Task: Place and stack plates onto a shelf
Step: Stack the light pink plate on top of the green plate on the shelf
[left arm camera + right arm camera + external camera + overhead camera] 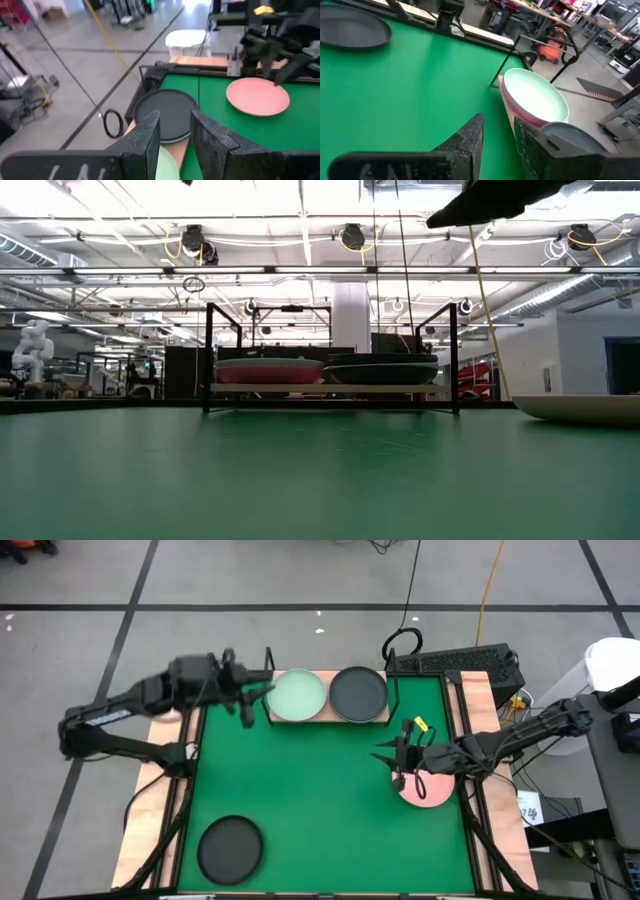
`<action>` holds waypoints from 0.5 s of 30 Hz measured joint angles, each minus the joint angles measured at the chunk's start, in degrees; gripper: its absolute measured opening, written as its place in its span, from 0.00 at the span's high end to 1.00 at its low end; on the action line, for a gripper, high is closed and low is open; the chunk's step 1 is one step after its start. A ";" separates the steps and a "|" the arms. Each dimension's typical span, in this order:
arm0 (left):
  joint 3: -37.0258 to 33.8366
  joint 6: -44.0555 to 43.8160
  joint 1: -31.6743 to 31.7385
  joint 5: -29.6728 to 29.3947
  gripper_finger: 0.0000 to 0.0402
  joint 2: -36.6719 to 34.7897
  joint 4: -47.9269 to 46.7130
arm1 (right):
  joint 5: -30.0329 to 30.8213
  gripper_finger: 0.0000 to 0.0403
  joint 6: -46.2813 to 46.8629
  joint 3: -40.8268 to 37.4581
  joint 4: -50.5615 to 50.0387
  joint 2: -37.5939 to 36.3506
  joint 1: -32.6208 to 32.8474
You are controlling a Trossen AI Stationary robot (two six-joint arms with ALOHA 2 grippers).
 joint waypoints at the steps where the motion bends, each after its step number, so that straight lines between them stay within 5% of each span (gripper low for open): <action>1: -3.08 -0.19 -1.50 -1.26 0.72 -1.78 2.36 | -0.03 0.77 0.01 0.31 -0.39 0.43 0.00; 6: -17.47 -2.86 -7.33 -5.86 0.72 -9.33 16.01 | -0.69 0.77 2.76 3.73 -8.27 5.10 -0.83; 15: -36.60 -6.56 -13.72 -7.19 0.72 -12.91 37.86 | -20.45 0.77 16.42 10.17 -25.73 12.71 -3.06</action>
